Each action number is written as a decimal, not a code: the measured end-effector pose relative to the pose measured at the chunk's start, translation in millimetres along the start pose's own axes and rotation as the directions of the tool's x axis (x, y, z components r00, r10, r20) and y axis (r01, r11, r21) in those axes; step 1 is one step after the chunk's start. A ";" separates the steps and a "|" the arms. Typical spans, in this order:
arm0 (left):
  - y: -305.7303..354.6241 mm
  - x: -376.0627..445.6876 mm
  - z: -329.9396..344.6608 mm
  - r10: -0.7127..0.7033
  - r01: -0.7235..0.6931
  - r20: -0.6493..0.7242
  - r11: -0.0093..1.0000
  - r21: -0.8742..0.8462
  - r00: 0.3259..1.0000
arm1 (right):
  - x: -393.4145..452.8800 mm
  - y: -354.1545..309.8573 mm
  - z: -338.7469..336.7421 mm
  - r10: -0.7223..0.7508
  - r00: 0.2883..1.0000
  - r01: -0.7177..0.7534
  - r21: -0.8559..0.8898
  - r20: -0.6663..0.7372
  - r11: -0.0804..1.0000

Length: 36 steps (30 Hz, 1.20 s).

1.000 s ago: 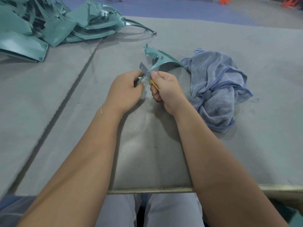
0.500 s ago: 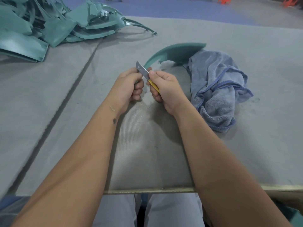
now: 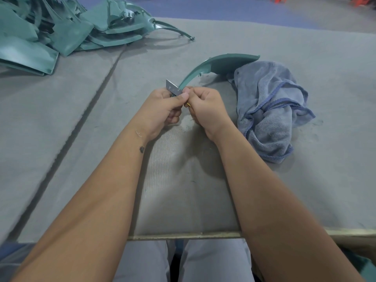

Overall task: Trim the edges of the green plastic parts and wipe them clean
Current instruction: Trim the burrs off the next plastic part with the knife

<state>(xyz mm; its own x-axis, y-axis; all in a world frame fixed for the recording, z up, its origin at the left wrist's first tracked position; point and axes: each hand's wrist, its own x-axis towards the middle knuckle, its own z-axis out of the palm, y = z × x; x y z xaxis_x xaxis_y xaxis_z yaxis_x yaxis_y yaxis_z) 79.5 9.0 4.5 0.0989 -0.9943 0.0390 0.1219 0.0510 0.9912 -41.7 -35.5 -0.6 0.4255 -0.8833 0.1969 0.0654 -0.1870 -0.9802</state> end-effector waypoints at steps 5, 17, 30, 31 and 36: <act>0.2 -0.8 0.9 0.008 -0.007 -0.026 0.999 0.038 1.000 | 2.7 3.1 2.9 -0.047 0.998 0.044 -0.054 -0.048 0.998; -4.3 1.1 0.4 0.029 -0.020 -0.073 0.993 0.115 0.997 | 3.6 6.8 3.4 -0.082 0.982 0.058 -0.145 -0.169 0.988; -4.5 2.6 9.6 0.102 -0.050 -0.206 0.969 0.243 0.973 | 8.7 4.1 2.5 -0.002 0.937 -0.008 -0.026 -0.349 1.000; -4.4 2.4 9.5 0.106 -0.054 -0.203 0.967 0.249 0.973 | 8.4 4.0 2.8 0.008 0.933 -0.013 -0.009 -0.361 1.000; -4.5 2.8 9.4 0.112 -0.050 -0.215 0.960 0.275 0.970 | 8.6 4.7 4.6 0.037 0.907 -0.024 0.036 -0.420 0.999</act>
<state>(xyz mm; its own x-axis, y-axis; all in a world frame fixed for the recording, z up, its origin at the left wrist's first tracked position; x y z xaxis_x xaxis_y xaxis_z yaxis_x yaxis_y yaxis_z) 69.9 5.1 1.3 0.3219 -0.9390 0.1213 -0.1592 0.0726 0.9846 -33.6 -41.9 -3.6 0.0094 -0.9884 0.1519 0.0878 -0.1505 -0.9847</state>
